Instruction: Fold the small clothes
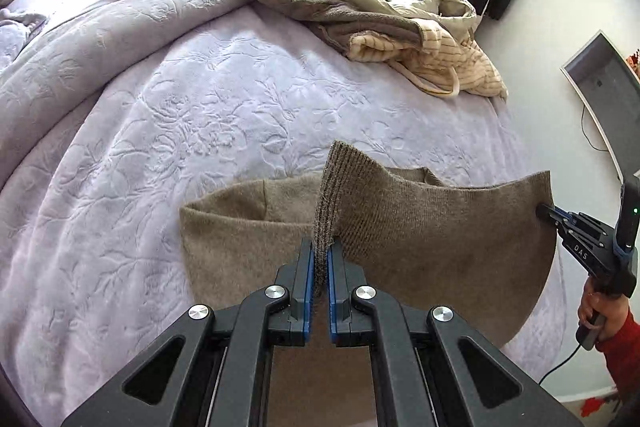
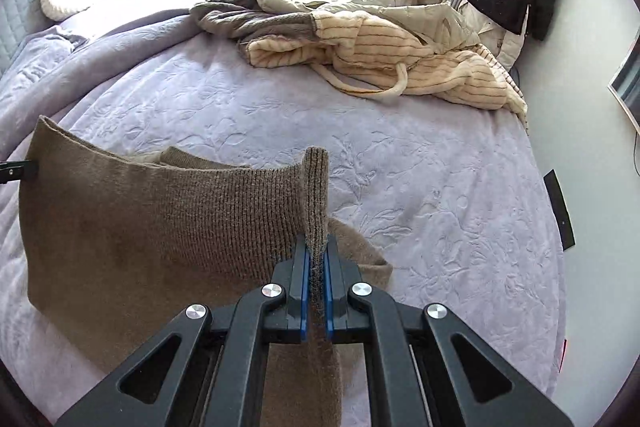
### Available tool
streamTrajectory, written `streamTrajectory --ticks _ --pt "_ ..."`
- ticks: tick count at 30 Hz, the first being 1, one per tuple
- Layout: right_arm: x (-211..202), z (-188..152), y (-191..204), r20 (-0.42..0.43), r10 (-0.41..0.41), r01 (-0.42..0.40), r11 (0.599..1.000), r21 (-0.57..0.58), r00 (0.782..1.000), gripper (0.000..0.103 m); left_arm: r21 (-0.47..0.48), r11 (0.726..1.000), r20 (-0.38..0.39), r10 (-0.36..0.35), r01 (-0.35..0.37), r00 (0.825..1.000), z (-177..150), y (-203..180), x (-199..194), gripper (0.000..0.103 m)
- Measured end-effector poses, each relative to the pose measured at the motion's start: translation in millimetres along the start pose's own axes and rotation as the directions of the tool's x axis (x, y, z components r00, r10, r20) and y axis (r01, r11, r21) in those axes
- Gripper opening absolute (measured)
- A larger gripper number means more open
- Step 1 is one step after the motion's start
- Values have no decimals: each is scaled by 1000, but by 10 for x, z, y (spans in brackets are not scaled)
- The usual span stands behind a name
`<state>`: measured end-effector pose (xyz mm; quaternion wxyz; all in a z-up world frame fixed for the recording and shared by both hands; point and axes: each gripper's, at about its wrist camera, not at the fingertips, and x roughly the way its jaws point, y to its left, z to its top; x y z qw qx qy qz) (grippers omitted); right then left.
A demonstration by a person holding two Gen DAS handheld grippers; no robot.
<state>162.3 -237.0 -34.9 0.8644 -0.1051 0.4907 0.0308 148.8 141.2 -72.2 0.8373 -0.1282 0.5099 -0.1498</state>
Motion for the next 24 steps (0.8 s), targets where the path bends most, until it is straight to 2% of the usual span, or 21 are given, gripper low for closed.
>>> streamTrajectory --ticks 10,14,18,20,21,22,23,24 --pt "953 -48 34 -100 -38 39 999 1 994 6 17 991 -72 135 -134 988 81 186 928 6" --pt "1238 -121 20 -137 -46 48 999 12 990 6 16 985 -81 171 -171 982 56 258 1147 6" --pt "1340 -164 28 -141 -73 71 997 -18 987 7 26 974 -69 225 -224 972 37 240 1196 7" --pt "1297 -155 -19 -147 -76 75 997 -13 986 15 17 956 -55 293 -293 955 46 223 1139 18" --pt "1268 -150 -61 -152 -75 75 997 -2 985 18 17 939 -43 344 -344 938 62 220 1082 29" --pt "1231 -153 -114 -159 -77 80 997 15 984 23 23 917 -22 398 -397 917 66 217 1013 31" --pt "1174 -164 -209 -169 -70 80 995 54 983 23 30 904 -12 428 -427 904 68 215 954 31" --pt "1120 -181 -291 -171 -51 69 993 97 984 23 29 903 -10 429 -428 903 75 223 888 31"
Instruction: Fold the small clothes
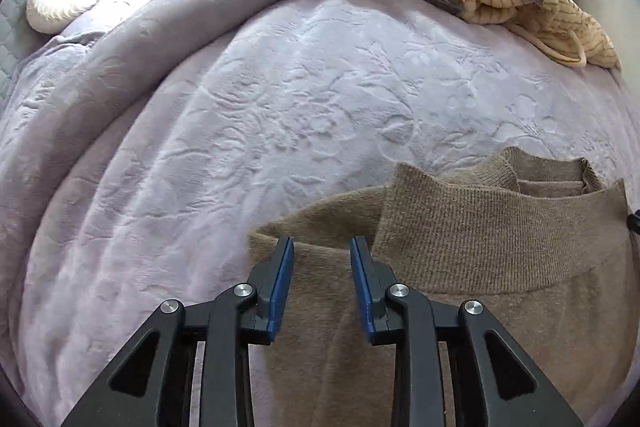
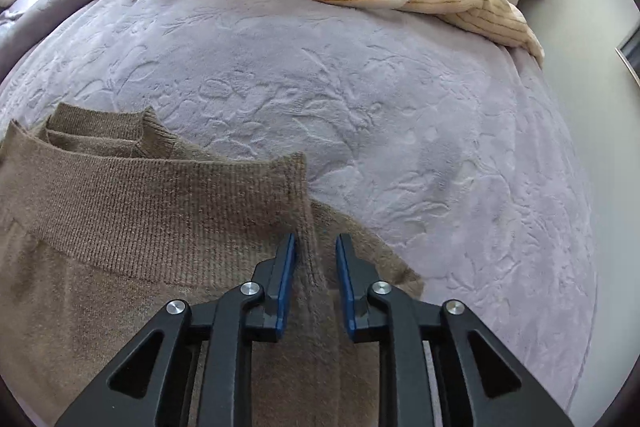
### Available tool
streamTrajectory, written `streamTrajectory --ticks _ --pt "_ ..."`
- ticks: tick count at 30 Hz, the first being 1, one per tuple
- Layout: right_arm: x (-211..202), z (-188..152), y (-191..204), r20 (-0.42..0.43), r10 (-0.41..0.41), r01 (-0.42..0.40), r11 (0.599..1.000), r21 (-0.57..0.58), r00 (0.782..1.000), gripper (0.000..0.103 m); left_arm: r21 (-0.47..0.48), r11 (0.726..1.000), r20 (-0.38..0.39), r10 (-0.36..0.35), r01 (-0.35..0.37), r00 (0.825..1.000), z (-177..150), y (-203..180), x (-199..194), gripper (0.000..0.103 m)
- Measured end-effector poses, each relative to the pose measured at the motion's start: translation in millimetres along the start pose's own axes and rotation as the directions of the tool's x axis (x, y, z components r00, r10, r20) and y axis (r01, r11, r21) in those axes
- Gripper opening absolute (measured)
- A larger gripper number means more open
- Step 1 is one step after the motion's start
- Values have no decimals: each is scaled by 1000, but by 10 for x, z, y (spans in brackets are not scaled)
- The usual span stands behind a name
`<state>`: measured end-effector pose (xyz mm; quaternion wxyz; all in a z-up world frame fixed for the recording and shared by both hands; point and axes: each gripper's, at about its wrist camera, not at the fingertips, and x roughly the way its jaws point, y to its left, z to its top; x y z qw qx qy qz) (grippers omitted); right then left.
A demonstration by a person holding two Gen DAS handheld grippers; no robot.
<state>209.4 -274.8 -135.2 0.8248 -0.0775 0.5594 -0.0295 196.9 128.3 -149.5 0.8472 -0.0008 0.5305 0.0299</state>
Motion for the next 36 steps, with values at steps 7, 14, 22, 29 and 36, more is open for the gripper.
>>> streamTrajectory --ticks 7,14,22,29,36 --pt "-309 -192 -406 49 281 -285 933 222 959 13 -49 945 -41 -325 323 945 33 13 -241 31" --pt "149 -267 -157 2 318 -308 915 262 948 9 -102 945 -105 -320 310 942 -11 -335 324 31" --pt "233 -242 -410 19 306 -296 904 308 952 0 -217 910 -62 -374 354 925 -39 -19 388 31" --pt "109 -276 -480 18 300 -287 890 355 954 3 -179 941 -70 -303 287 950 -95 77 170 31" --pt "-131 -555 -595 11 355 -330 856 398 935 6 -246 926 -125 -324 287 938 -413 343 -23 31"
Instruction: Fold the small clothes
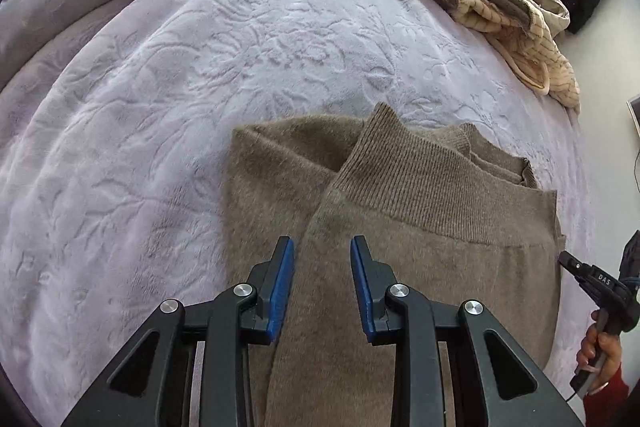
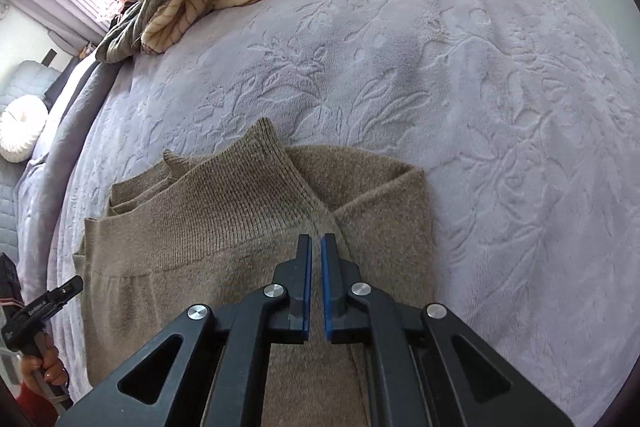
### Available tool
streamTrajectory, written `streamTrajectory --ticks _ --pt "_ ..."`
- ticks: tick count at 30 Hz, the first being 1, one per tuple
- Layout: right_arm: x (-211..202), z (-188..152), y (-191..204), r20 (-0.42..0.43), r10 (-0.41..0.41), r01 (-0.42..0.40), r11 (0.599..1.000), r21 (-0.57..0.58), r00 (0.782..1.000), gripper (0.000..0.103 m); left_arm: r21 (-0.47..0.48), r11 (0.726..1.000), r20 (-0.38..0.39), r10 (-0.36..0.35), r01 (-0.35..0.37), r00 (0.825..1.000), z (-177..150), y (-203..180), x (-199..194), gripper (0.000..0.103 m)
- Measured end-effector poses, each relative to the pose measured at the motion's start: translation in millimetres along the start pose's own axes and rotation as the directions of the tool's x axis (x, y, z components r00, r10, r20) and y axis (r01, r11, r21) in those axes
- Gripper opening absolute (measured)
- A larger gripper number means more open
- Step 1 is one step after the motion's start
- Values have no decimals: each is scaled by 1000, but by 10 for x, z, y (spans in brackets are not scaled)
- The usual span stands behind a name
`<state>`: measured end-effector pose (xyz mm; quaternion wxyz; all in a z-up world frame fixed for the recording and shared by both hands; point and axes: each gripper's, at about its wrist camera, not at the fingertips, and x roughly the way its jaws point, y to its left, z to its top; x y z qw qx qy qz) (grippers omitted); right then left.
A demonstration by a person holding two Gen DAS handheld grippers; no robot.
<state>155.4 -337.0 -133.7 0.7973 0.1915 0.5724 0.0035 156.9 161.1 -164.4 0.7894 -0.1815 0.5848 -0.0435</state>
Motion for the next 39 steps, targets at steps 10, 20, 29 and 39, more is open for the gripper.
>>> streamTrajectory --ticks 10,20,29,39 --pt "-257 -605 -194 -57 69 -62 991 117 996 23 -160 987 -102 -40 23 994 -734 417 -278 31" --pt "-420 -1082 -7 -99 191 -182 979 96 977 24 -2 994 -112 -106 106 988 -947 -72 -395 31" --pt "-91 -1404 -253 -200 51 -49 999 12 978 0 -6 993 -157 -117 118 981 -1314 259 -75 31" --pt "-538 -1474 -453 -143 17 3 990 141 990 2 -8 1000 -122 -19 18 992 -1377 311 -518 31"
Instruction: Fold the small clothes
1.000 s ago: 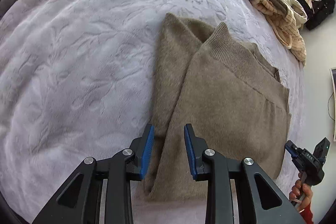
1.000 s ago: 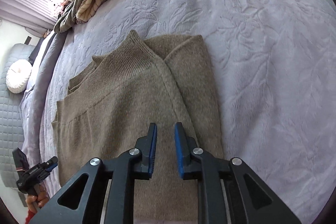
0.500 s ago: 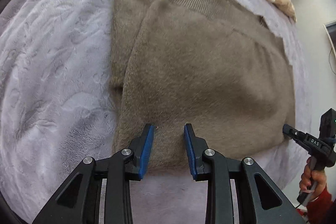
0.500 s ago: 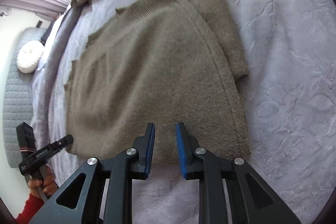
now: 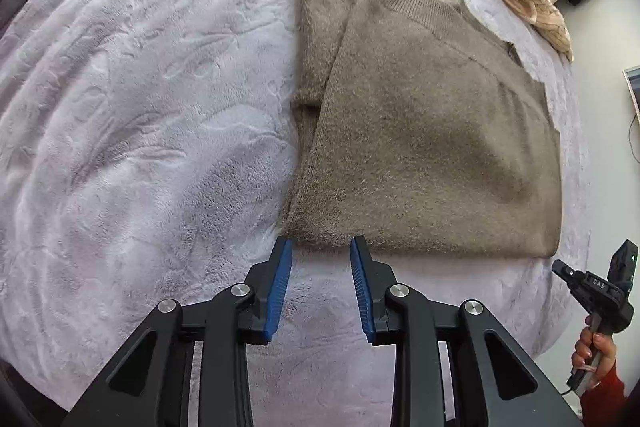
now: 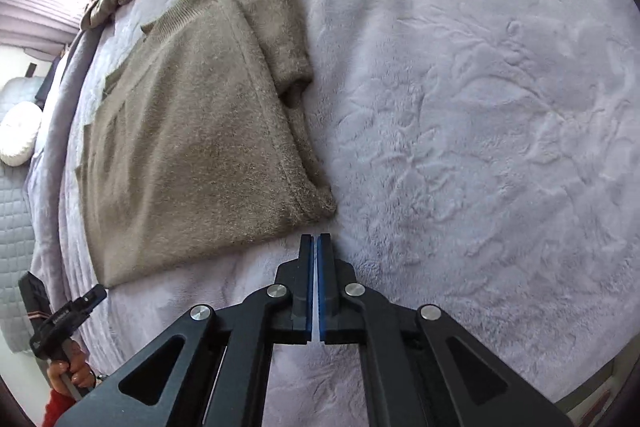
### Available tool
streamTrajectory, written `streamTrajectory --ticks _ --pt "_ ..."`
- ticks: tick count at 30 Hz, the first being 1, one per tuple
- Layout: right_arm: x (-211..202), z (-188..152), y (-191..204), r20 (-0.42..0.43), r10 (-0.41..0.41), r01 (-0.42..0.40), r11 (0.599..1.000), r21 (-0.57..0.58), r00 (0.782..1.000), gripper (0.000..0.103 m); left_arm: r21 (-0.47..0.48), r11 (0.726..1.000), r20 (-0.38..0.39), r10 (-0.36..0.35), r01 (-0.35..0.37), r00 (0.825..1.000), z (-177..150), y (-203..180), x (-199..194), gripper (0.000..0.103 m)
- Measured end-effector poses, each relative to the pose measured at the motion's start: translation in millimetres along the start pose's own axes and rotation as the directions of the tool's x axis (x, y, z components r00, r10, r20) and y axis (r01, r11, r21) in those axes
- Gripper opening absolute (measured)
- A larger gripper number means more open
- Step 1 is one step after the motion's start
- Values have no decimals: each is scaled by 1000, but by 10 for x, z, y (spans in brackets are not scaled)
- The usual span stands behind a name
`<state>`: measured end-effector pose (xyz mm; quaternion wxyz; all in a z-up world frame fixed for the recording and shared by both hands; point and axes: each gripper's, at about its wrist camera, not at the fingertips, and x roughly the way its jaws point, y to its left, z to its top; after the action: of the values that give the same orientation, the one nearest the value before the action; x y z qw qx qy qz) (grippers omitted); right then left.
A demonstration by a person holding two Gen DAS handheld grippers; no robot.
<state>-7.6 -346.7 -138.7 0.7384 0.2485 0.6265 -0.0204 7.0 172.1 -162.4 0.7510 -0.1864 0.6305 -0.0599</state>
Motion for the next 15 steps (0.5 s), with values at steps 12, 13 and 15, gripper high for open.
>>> streamTrajectory --ticks 12,13,15 --pt "437 162 316 -40 -186 178 972 -151 982 0 -66 996 -39 60 -63 997 189 169 342 31" --pt "460 166 290 -36 -178 171 975 -143 983 0 -82 996 -28 39 -41 999 179 214 322 31" --pt "464 174 288 -34 -183 176 973 -146 983 0 -69 997 -25 44 -46 999 171 229 277 31"
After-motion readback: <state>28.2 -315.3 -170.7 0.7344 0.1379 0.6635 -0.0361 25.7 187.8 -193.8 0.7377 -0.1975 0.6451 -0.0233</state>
